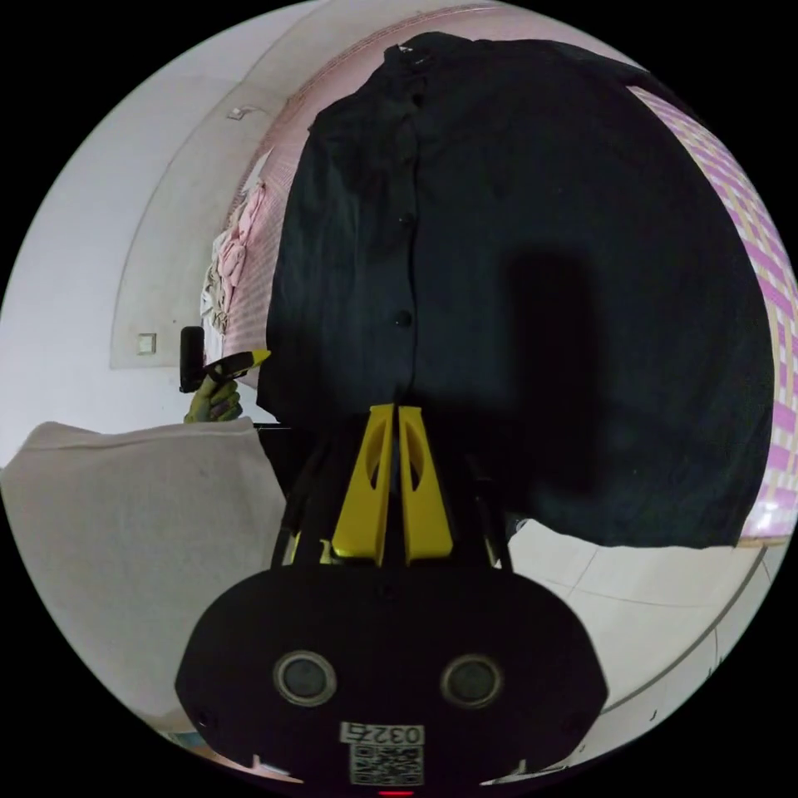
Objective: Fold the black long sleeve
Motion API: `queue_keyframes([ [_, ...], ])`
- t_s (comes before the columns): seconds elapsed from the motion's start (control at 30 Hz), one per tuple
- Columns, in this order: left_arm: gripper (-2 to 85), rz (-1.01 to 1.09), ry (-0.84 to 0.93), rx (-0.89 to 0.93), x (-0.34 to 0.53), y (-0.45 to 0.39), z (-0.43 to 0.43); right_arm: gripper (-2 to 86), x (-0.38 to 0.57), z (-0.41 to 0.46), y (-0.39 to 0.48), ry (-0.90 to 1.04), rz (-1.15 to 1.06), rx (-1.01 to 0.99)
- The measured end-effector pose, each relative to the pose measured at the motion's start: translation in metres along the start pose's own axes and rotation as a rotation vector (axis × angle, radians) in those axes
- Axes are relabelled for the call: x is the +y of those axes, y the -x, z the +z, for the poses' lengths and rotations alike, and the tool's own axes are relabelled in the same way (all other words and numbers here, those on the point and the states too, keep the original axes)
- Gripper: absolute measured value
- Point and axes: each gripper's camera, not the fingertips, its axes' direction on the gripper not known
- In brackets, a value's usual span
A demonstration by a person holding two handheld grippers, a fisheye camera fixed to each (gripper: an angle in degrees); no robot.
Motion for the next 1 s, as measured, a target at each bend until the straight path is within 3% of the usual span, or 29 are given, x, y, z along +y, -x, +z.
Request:
queue_keyframes([
  [0.2,-0.8,0.013,-0.012,0.005,0.005,0.012,0.012,-0.6,0.005,-0.007,0.019,-0.047,0.046,0.082],
  [0.4,0.8,-0.02,-0.231,0.061,-0.032,0.051,-0.032,-0.9,-0.012,-0.042,0.075,-0.265,-0.078,0.245],
  [0.6,0.4,0.043,-0.326,0.097,-0.176,0.063,-0.044,-1.0,-0.097,-0.002,0.146,-0.24,-0.276,0.363],
  [1.0,0.5,0.142,-0.255,-0.177,-0.51,0.044,0.0,-1.0,-0.232,0.057,0.187,-0.101,-0.332,0.563],
])
